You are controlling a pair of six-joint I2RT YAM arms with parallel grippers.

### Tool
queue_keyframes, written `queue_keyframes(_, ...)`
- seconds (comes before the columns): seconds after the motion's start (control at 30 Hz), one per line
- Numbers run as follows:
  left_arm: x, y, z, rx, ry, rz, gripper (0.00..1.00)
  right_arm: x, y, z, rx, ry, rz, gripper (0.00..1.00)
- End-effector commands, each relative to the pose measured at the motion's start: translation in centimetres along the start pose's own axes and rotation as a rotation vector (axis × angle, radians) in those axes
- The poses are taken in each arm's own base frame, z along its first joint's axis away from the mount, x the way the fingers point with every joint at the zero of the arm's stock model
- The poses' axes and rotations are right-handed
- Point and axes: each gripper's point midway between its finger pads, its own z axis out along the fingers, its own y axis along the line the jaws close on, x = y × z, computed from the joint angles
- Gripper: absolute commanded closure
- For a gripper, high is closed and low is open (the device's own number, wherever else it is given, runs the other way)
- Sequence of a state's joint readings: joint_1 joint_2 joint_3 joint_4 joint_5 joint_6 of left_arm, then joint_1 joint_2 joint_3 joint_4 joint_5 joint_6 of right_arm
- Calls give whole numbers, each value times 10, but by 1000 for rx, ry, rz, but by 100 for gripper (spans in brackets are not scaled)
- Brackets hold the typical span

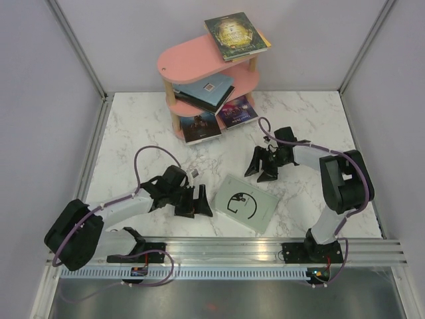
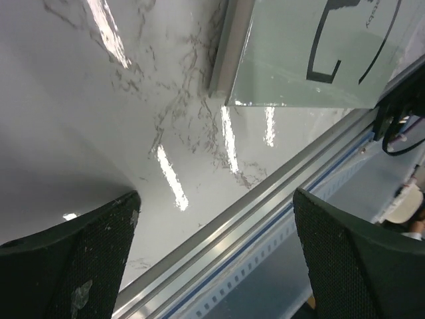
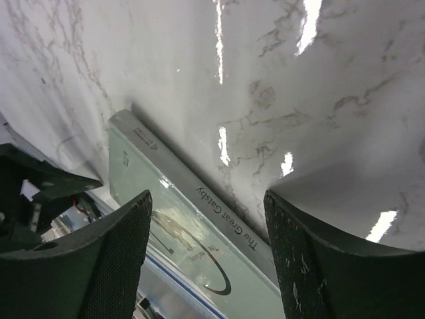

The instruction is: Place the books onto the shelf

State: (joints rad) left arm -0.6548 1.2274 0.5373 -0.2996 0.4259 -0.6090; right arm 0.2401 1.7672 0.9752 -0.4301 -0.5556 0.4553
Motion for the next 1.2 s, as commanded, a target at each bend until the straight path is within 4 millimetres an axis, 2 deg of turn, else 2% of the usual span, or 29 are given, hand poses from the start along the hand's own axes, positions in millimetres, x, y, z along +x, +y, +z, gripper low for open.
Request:
queue_keyframes(0.0, -4, -33, 10, 210, -26, -75, 0, 34, -24, 16, 15, 73, 16, 26)
queue_keyframes(0.1, -2, -37, 22, 263, -11, -117, 0, 58, -25, 13, -14, 113, 32, 26)
queue_keyframes(0.13, -4, -37, 32, 278, -6, -124, 0, 75, -29, 13, -20, 148, 56, 26)
queue_keyframes(0.2, 0, -37, 42, 306, 30, -178, 0, 88, -26, 8, -34, 157, 84, 26)
queue_keyframes(0.3, -9, -38, 65, 366, 28, -226, 0, 117, -24, 7, -50, 191, 102, 26)
queue_keyframes(0.5, -18, -43, 82, 416, 51, -305, 0, 136, -7, 10, -92, 221, 61, 26)
queue_keyframes(0.7, -22, -42, 76, 409, 47, -299, 1, 125, 2, 6, -107, 150, 63, 30)
queue_keyframes(0.8, -26, -39, 66, 404, 28, -296, 1, 115, 10, 2, -118, 106, 51, 50)
queue_keyframes(0.83, -28, -36, 62, 400, 21, -300, 1, 108, 16, 0, -129, 88, 43, 75)
queue_keyframes(0.87, -29, -34, 58, 401, 14, -296, 0, 104, 21, -3, -138, 71, 46, 90)
queue_keyframes(0.9, -38, -29, 48, 406, -28, -302, 0, 99, 26, -5, -153, 59, 44, 100)
queue_keyframes(0.97, -38, -18, 37, 391, -39, -311, 0, 81, 49, -14, -216, 10, 31, 100)
queue_keyframes(1.0, -47, -9, 30, 384, -70, -333, 0, 74, 59, -18, -244, -8, 24, 100)
queue_keyframes(1.03, -50, -8, 21, 385, -87, -331, 0, 61, 79, -27, -304, -35, -6, 100)
queue_keyframes(1.1, -58, -3, 10, 391, -117, -317, 0, 43, 106, -40, -382, -81, -18, 100)
queue_keyframes(1.13, -60, -4, 5, 397, -127, -308, 0, 32, 124, -51, -425, -105, -38, 100)
queue_keyframes(1.17, -64, -10, -3, 415, -141, -284, 0, 26, 133, -55, -446, -113, -41, 100)
